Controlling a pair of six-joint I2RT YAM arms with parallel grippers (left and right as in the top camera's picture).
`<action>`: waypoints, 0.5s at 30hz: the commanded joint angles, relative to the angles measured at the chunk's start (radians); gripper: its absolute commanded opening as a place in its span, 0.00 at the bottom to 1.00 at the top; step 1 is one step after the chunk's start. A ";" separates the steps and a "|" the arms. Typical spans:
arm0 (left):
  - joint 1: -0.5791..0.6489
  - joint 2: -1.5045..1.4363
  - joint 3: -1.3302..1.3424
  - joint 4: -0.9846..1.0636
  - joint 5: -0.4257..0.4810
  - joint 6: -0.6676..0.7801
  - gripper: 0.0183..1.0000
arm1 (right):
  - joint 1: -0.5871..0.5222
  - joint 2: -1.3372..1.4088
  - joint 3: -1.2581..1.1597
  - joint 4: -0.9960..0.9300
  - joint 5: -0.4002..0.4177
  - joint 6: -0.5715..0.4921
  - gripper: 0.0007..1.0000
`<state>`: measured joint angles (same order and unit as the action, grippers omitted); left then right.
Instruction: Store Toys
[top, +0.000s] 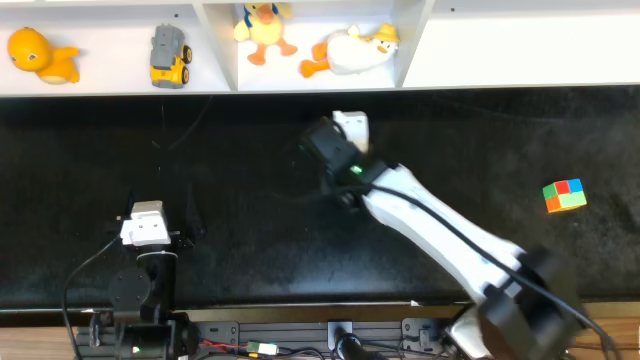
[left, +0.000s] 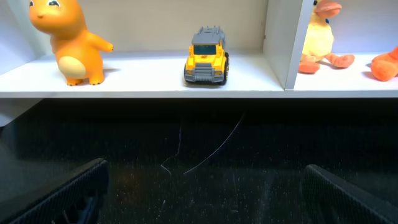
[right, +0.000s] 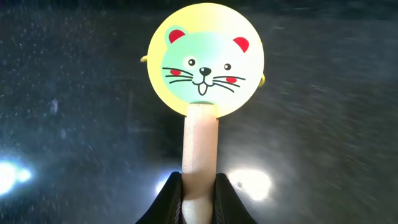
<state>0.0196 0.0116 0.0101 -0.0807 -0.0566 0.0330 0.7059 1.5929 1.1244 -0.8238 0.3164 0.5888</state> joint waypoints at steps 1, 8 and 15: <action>-0.002 -0.009 -0.002 -0.001 0.002 0.015 1.00 | -0.066 -0.198 -0.135 -0.003 0.025 0.018 0.04; -0.002 -0.009 -0.002 -0.001 0.002 0.016 1.00 | -0.255 -0.452 -0.235 -0.120 0.017 -0.012 0.04; -0.002 -0.009 -0.002 -0.001 0.002 0.016 1.00 | -0.457 -0.536 -0.233 -0.140 0.015 -0.187 0.04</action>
<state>0.0196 0.0116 0.0101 -0.0807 -0.0566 0.0330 0.3012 1.0763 0.8932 -0.9730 0.3225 0.5014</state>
